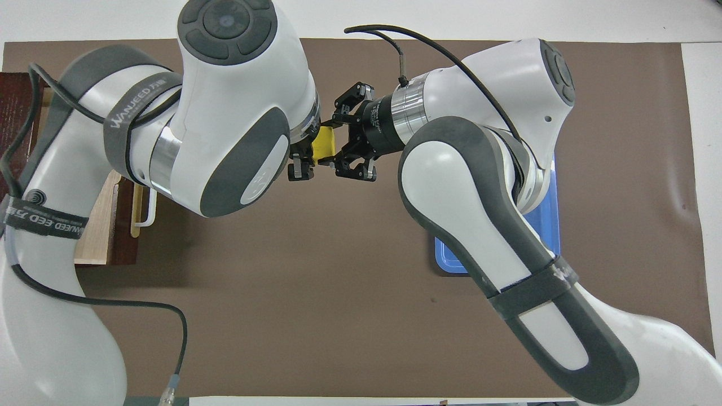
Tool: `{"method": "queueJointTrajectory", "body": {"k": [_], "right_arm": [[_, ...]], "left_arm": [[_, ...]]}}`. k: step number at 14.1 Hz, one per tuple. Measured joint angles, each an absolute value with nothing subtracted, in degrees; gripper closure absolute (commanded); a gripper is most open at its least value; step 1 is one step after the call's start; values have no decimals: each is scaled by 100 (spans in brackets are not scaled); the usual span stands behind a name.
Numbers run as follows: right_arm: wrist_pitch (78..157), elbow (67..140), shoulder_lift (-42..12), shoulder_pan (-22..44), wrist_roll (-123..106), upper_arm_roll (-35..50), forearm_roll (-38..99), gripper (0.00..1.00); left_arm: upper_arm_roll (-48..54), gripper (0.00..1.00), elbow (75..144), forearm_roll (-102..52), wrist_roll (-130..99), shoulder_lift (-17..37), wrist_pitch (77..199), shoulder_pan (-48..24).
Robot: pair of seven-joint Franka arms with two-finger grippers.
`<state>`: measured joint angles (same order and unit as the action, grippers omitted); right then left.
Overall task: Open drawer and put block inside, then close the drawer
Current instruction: 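Grasp the block with the left gripper and open the right gripper, then lower the block into the drawer with the left gripper while the right gripper withdraws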
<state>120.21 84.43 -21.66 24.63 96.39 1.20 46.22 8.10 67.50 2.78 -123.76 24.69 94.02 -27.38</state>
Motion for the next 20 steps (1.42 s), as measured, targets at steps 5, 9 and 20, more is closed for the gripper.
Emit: {"method": "queueJointTrajectory", "body": {"k": [5,9,20], "right_arm": [[12025,8432,-2166,2463,9639,119,4622,1],[12044,8400,-2166,2464,9801,118,4622,0],[10322,7712,-2107,776,8848,-27,3862,0]], "left_arm": [[814,100,6737,294,-12376,2469,9401,-2739],[820,100,6734,295,-12398,2470,9394,-2745],[719,100,6893,571,-11010,2456,9259,-2170]]}}
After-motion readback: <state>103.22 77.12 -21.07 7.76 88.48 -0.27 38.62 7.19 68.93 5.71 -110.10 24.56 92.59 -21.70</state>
